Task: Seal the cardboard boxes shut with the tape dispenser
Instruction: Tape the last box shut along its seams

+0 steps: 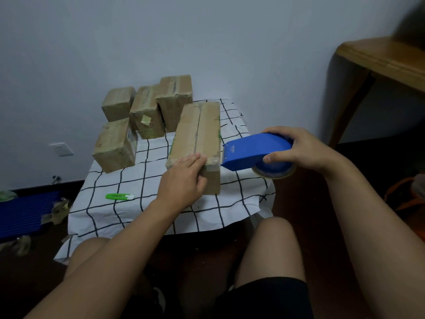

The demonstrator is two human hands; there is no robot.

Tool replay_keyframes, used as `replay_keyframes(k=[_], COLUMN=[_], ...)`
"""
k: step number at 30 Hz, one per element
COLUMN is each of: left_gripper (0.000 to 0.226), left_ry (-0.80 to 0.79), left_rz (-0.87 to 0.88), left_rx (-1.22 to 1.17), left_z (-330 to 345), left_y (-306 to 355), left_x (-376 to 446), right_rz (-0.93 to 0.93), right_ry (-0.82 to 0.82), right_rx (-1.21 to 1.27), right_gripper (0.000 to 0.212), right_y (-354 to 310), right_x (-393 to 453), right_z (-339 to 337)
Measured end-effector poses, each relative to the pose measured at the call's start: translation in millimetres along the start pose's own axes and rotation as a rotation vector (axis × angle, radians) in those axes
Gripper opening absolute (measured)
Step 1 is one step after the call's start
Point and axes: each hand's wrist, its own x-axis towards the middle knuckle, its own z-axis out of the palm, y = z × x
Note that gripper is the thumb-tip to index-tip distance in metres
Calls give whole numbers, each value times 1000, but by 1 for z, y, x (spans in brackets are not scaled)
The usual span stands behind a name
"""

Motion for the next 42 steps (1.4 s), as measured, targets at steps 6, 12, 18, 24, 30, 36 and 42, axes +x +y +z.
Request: replay_keyframes(k=[6, 12, 18, 24, 30, 36, 42], left_gripper=[59, 59, 56, 71, 75, 76, 77], left_ry=[-45, -51, -43, -150, -171, -230, -148], left_rz=[20, 26, 36, 77, 130, 196, 142], left_rx=[86, 124, 113, 149, 182, 310, 181], left_z=[-1, -1, -1, -4, -7, 0, -11], left_y=[1, 5, 5, 4, 2, 14, 8], left_x=[-2, 1, 1, 3, 3, 1, 0], right_rz=[-13, 6, 18, 47, 77, 179, 160], right_ry=[-15, -30, -71, -106, -94, -281, -10], right_rx=[-6, -72, -224, -327, -427, -638, -598], right_gripper=[58, 70, 70, 65, 74, 75, 76], right_y=[0, -2, -22, -47, -61, -33, -26], right_x=[-2, 1, 14, 30, 34, 31, 34], right_z=[0, 3, 6, 2, 4, 64, 38])
